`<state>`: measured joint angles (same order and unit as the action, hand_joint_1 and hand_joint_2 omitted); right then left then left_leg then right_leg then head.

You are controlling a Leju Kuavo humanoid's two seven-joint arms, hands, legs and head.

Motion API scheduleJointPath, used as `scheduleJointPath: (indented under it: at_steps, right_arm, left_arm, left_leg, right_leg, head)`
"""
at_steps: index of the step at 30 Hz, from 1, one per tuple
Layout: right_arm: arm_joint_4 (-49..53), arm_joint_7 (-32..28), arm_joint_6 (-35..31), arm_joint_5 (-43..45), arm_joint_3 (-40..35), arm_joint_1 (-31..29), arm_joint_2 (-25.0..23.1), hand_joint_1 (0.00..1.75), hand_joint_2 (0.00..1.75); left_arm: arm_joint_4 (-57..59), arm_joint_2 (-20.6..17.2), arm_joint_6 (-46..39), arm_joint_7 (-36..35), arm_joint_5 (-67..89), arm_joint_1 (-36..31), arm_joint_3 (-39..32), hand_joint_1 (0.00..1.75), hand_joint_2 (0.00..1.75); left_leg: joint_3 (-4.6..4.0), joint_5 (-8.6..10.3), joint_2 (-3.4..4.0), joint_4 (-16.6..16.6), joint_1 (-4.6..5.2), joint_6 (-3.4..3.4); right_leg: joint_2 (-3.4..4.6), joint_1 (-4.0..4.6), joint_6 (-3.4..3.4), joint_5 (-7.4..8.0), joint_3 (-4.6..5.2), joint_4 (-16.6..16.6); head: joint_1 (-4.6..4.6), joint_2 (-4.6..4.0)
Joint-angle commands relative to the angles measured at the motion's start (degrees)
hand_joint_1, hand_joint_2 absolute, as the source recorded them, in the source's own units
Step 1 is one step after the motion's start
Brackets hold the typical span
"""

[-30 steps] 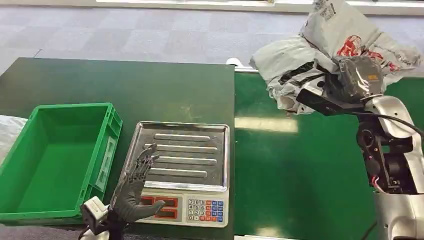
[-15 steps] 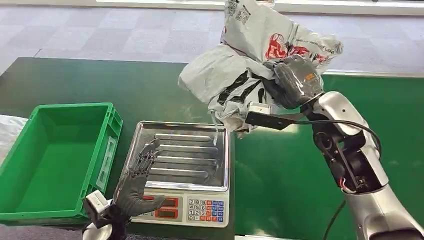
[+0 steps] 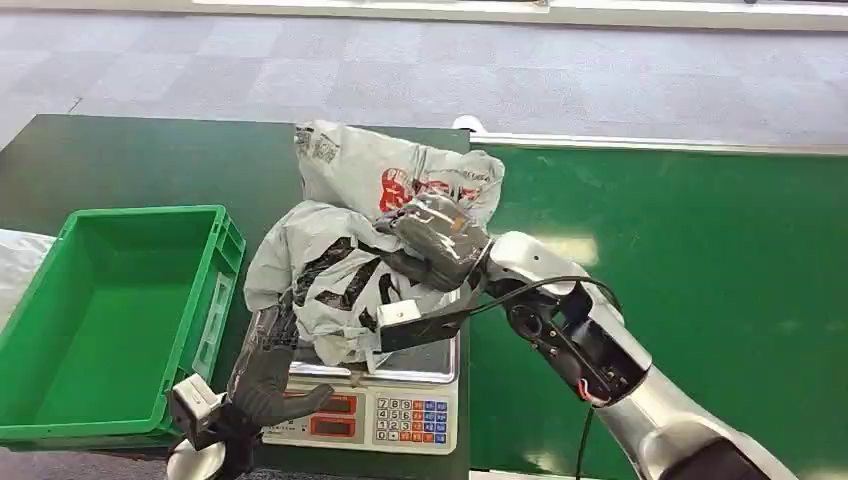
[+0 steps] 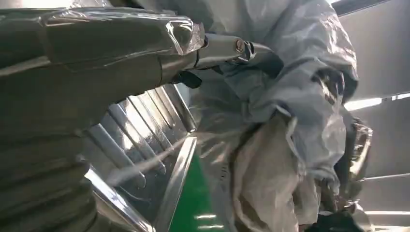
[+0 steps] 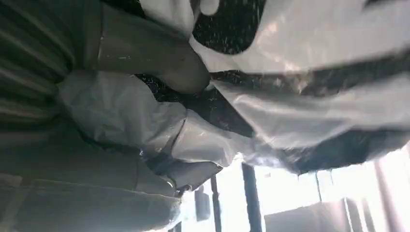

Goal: Moved the parcel from conveyor to table for the left to box.

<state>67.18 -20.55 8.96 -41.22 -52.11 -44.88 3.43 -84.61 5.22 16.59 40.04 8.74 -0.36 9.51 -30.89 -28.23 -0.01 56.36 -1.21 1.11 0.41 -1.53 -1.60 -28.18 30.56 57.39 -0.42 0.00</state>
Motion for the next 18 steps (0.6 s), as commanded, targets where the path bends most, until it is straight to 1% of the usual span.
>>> scheduleJointPath:
  at_steps: [1,4,7,8,9,10,11,12,14,15,16,18]
  right_arm:
    - [-15.8,-1.5,2.6,2.9,-9.1,-4.3,-5.8,1.75,1.75]
    - [-16.6,-1.8,3.1,2.6,-10.0,-4.1,-5.2,1.73,1.75]
    - [-19.1,0.9,0.2,-1.5,-11.0,-4.3,-5.4,1.73,1.75]
    - [-20.2,1.8,-0.1,-2.5,-11.1,-4.7,-5.6,1.69,1.75]
    - [-21.0,2.5,-0.2,-3.2,-11.2,-4.9,-5.9,1.73,1.75]
    - [-22.8,4.5,0.0,-4.6,-11.4,-5.6,-6.3,1.75,1.75]
    - [-23.7,5.4,0.0,-5.3,-11.3,-6.0,-6.5,1.73,1.75]
    - [-24.7,6.4,0.4,-5.5,-10.9,-6.3,-6.7,1.75,1.75]
    - [-26.1,7.2,1.1,-5.9,-10.8,-7.1,-6.7,1.75,1.75]
    - [-26.3,7.3,1.5,-5.6,-10.4,-7.2,-6.6,1.75,1.75]
    - [-26.6,7.4,2.1,-5.5,-10.4,-7.2,-6.4,1.75,1.75]
    - [-27.0,8.3,3.8,-6.0,-11.0,-7.4,-6.1,1.75,1.75]
  left_arm:
    - [4.2,0.1,0.0,0.0,0.3,-2.0,-1.2,0.0,1.75]
    - [4.6,0.0,-0.1,0.0,0.2,-2.3,-0.7,0.0,1.75]
    - [5.2,-0.4,-0.7,0.0,-0.2,-3.0,-0.2,0.0,1.75]
    - [5.5,-0.4,-0.9,0.0,-0.2,-3.3,-0.1,0.0,1.75]
    - [5.7,-0.4,-1.0,0.0,-0.2,-3.5,-0.1,0.0,1.75]
    - [6.1,-0.2,-1.1,0.0,-0.2,-3.8,-0.3,0.0,1.75]
    - [6.2,-0.1,-1.1,0.0,0.0,-3.9,-0.4,0.0,1.75]
    - [6.3,0.1,-1.1,0.0,0.1,-3.9,-0.7,0.0,1.75]
    - [6.1,0.6,-1.0,0.0,0.2,-4.0,-1.3,0.0,1.75]
    - [6.1,0.6,-1.0,0.0,0.3,-4.0,-1.3,0.0,1.75]
    - [6.1,0.6,-1.0,0.0,0.3,-4.0,-1.3,0.0,1.75]
    - [6.2,0.5,-1.0,-0.1,0.4,-4.2,-1.4,0.0,1.75]
  left_leg:
    - [0.02,0.06,0.11,-0.1,0.02,-0.05]
    - [-0.1,0.16,0.05,-0.1,0.01,-0.08]
    - [0.0,0.06,-0.01,0.0,0.02,-0.05]
    - [-0.05,0.11,0.0,-0.1,0.01,-0.07]
    - [-0.01,0.08,-0.03,0.0,0.02,-0.06]
    - [-0.02,0.07,-0.01,0.0,0.02,-0.06]
    - [-0.1,0.12,-0.01,0.0,0.02,-0.08]
    - [-0.08,0.09,0.02,0.0,0.03,-0.07]
    - [-0.04,0.06,-0.04,0.0,0.03,-0.05]
    - [-0.19,0.21,-0.06,-0.1,0.01,-0.12]
    - [-0.08,0.07,-0.04,0.0,0.03,-0.06]
    - [-0.12,0.09,-0.01,0.0,0.01,-0.08]
  right_leg:
    - [0.08,0.0,0.12,0.08,0.05,0.0]
    - [-0.01,0.03,0.21,0.15,0.17,-0.1]
    - [-0.04,0.0,0.11,0.05,0.05,0.0]
    - [-0.03,0.02,0.16,0.11,0.1,-0.1]
    - [-0.05,0.0,0.12,0.07,0.06,0.0]
    - [-0.03,0.0,0.11,0.06,0.08,0.0]
    - [-0.05,0.01,0.15,0.11,0.15,0.0]
    - [-0.01,-0.01,0.13,0.09,0.15,0.0]
    - [-0.05,-0.02,0.08,0.04,0.09,0.0]
    - [-0.11,0.03,0.2,0.19,0.23,-0.1]
    - [-0.06,-0.01,0.1,0.06,0.13,0.0]
    - [-0.03,0.01,0.13,0.1,0.17,0.0]
  head:
    - [0.0,0.0]
    - [-0.02,0.0]
    - [-0.02,0.0]
    - [-0.02,0.0]
    - [-0.02,0.0]
    - [-0.02,0.0]
    - [0.0,0.0]
    - [-0.02,0.0]
    - [0.0,0.0]
    - [-0.02,0.0]
    - [-0.02,0.0]
    - [0.02,0.0]
